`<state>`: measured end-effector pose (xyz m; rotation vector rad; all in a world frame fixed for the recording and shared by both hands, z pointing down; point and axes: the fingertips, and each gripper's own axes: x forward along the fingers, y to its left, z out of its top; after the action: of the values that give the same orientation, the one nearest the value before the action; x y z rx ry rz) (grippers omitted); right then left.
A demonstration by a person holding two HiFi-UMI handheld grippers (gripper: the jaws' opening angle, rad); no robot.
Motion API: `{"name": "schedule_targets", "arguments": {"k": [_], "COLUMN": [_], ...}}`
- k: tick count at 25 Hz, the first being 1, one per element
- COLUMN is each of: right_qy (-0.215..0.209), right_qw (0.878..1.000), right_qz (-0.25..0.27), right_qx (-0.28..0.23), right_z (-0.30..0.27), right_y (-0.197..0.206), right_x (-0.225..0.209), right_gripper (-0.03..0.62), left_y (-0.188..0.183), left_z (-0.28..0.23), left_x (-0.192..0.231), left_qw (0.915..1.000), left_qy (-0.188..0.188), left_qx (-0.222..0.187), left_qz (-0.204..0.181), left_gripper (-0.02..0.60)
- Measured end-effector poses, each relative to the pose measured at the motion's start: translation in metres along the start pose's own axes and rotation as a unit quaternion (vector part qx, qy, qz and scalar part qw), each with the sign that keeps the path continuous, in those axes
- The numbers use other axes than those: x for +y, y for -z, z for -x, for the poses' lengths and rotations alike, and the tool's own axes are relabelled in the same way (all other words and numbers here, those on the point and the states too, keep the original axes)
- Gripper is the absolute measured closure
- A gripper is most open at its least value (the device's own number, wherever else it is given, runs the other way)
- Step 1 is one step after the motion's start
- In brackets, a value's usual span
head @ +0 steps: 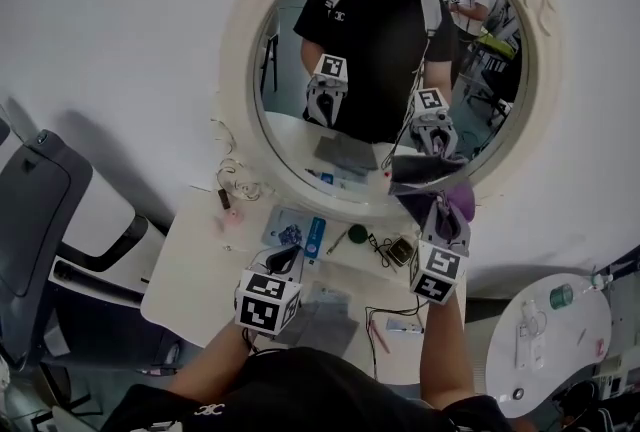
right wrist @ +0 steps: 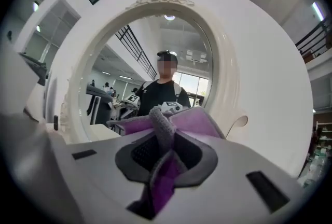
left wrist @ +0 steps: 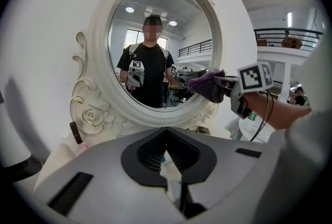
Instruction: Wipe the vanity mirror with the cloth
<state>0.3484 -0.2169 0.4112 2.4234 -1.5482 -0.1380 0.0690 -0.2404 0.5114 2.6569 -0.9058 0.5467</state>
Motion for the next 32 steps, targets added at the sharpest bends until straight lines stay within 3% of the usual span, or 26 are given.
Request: {"name": "schedule_targets", "arguments": {"k": [2, 4, 8, 10, 15, 32], "right_qy": [-0.024, -0.057, -0.105, -0.119, -0.140, -0.181], "right_qw": [1.000, 0.998, 0.981, 0.972, 0.976, 0.973], "right_qz": [0.014, -0.007, -0.161, -0.198, -0.164, -0.137], "right_qx": [-0.006, -0.004, 0.024, 0.040, 0.038, 0.040], "right_z": [0.017, 0.031, 0.058, 0.067, 0.080, 0.086], "right_y": [0.016, 0.029, 0.060, 0.078, 0.092, 0.086], "right_x": [0.016, 0.032, 0.056, 0.067, 0.081, 0.104], "right_gripper": [0.543, 0.543, 0.543, 0.543, 0.543, 0.543], "left_y": [0.000, 0.000, 0.003, 0.005, 0.011, 0.017], "left_z": [-0.002, -0.004, -0.007, -0.009, -0.013, -0.024], "left_x": [-0.001, -0.002, -0.004, -0.008, -0.021, -0.032], "left_qw": [1.0000, 1.0000, 1.0000, 1.0000, 0.9999, 0.9994], "left_qy": [0.001, -0.001, -0.004, -0.001, 0.007, 0.015], "left_qx": [0.000, 0.000, 0.002, 0.004, 0.010, 0.021], "left_qz": [0.000, 0.001, 0.003, 0.001, -0.010, -0.021], "left_gripper": [0.575, 0.577, 0.577, 0.577, 0.577, 0.577]}}
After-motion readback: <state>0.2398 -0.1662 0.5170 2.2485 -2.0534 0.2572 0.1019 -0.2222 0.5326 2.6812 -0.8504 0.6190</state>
